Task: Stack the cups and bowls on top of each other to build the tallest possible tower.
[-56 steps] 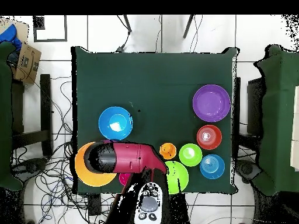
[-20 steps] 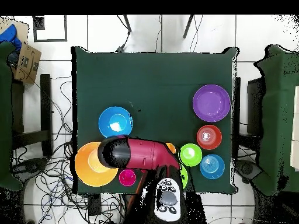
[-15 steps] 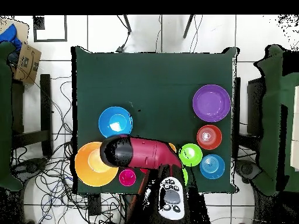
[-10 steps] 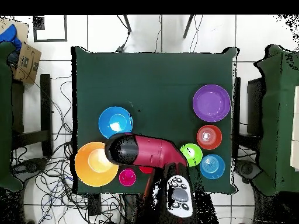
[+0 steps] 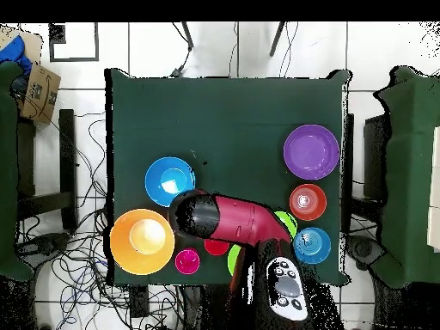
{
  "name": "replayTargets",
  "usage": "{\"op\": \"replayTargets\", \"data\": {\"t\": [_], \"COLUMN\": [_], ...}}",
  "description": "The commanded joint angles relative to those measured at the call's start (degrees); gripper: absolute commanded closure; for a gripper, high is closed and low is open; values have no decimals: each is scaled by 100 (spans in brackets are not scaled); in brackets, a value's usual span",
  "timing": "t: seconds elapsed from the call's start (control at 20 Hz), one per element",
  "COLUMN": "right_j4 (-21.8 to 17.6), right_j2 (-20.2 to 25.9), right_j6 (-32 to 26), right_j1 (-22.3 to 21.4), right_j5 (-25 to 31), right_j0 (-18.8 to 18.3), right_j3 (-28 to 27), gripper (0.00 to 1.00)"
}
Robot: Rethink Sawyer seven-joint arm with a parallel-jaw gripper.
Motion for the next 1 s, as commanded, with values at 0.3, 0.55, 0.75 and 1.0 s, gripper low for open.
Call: {"op": "replayTargets", "data": {"t": [0.3,0.55,0.75,1.0], "right_j4": [-263,-304,-340,-353], "right_j2": [709,838,960,1055], "right_j6": [-135,-310,-435,-533], "right_j1": [47,-119,-176,-332], "right_j5": [773,838,829,1279], "right_j0": [-180,-360,-554,-686], "right_j3": [-426,-349,-254,-423], "gripper": [0,0,0,0]}}
